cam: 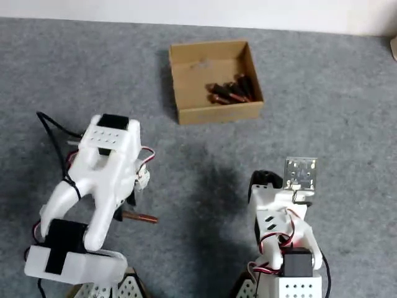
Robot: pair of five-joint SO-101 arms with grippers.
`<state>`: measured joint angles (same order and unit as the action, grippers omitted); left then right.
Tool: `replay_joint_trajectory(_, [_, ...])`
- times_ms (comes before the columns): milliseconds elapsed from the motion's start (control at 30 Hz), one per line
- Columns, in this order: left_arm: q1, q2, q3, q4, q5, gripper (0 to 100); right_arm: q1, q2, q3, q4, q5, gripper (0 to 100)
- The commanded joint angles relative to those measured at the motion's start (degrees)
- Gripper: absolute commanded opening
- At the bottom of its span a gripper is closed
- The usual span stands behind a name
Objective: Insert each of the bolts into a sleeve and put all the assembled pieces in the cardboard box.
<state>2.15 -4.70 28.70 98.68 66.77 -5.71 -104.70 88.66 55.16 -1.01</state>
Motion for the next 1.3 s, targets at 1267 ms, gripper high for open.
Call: replay_joint_trajectory(1267, [-0.75, -1.36, 22.55, -33.76, 0.62, 15, 0.57, -0.40, -0.13, -1.71, 0.62, 0.5])
